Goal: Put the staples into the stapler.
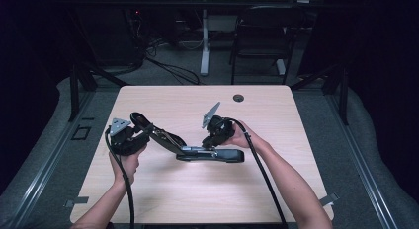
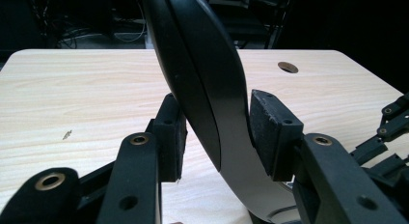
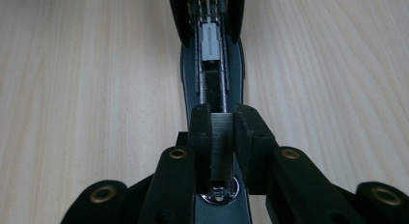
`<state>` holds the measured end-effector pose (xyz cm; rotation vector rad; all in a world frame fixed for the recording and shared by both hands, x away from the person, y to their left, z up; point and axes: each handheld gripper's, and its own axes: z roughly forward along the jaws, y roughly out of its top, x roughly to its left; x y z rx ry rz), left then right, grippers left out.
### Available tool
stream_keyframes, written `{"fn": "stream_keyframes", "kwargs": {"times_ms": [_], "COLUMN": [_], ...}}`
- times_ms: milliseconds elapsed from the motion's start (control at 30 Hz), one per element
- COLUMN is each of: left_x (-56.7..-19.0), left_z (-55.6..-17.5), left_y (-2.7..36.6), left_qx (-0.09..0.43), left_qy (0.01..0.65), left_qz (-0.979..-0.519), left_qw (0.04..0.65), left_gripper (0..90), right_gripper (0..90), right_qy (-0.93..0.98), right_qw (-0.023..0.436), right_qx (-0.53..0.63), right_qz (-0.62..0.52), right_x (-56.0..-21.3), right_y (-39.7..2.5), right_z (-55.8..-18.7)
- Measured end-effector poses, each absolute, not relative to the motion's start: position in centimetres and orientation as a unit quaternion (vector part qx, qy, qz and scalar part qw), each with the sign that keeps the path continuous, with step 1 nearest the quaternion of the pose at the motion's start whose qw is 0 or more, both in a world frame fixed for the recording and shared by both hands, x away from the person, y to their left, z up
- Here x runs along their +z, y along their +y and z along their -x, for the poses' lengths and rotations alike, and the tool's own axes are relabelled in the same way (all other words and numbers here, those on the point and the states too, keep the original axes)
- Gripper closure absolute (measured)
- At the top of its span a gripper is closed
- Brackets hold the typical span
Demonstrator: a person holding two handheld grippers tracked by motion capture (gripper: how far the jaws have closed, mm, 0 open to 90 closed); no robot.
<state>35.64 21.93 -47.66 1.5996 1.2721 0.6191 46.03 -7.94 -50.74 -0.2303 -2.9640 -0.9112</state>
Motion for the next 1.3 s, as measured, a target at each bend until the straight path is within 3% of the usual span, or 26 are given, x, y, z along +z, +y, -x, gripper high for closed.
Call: {"fn": "stream_keyframes", "kwargs": {"times_ms": [1300], "left_x": [-47.66], "left_z": [-35.63], "left_y": [21.89], "left_qx": [0.256], "left_qy": [0.522], "left_qz": [-0.656], "left_qw": [0.481], "left_gripper": [58.8], "right_gripper": [78.1], "right_qy": [-0.965], "right_qw": [-0.006], "right_qx": [-0.256], "right_qz": [0.056], "right_x": [-51.36], "right_y": [-7.82], "right_z": [-45.34]}}
